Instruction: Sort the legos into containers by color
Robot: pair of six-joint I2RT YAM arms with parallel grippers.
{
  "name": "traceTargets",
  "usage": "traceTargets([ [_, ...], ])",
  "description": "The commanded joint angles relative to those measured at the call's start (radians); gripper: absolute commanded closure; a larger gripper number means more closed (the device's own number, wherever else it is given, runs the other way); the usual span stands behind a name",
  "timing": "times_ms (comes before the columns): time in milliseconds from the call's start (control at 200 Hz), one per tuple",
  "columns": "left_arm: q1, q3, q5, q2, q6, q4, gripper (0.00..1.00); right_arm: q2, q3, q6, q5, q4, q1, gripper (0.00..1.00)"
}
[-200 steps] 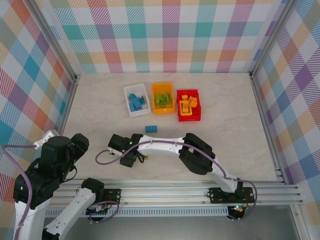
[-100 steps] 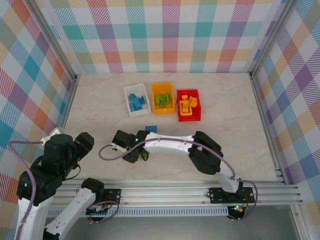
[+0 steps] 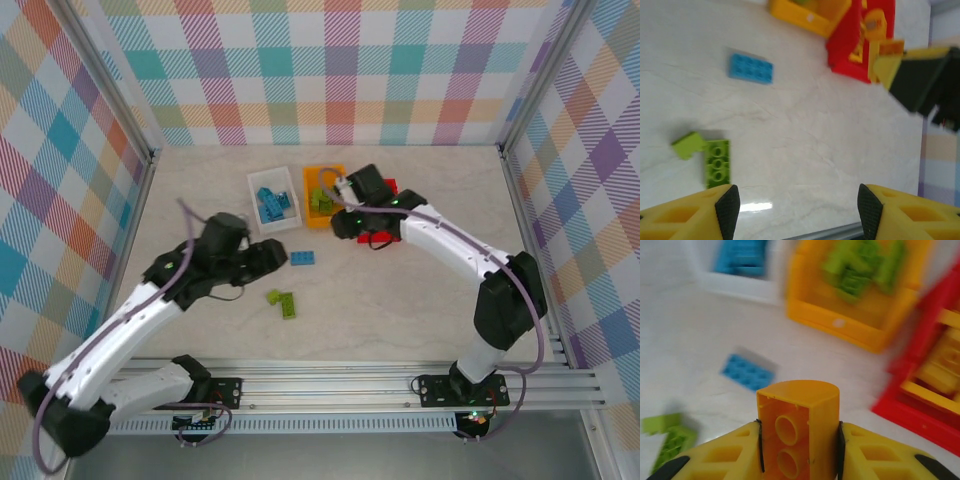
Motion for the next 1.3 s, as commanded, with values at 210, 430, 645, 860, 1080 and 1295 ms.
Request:
traceTargets([
  [210,-0.167,0.089,-0.083,0.236,-0.010,0.225,0.36,0.151,0.105,0.138,0.114,-0.160,-0.204,0.63],
  [430,-0.181,0.092,-0.103,0.244,-0.001,0.202,0.36,0.297,0.239,0.136,0.194,-0.228,-0.216,0.58],
  [645,-0.181,0.087,-0.112,0.223,0.002,0.177,0.35,0.332,0.283,0.132,0.203,-0.232,-0.213,0.43],
  [860,-0.181,0.077,-0.146,0.206,-0.010,0.124,0.35,0.236,0.289,0.118,0.186,-0.226,-0.192,0.41],
  [1080,-0.114,0.151,-0.197,0.251,0.022,-0.098,0.25,-0.004,0.213,0.127,0.146,-0.168,-0.145,0.42],
  [1295,-0.003,0.205,-0.067,0.482,0.063,-0.133,0.17,-0.292,-0.065,0.146,-0.160,-0.026,-0.101,0.32],
])
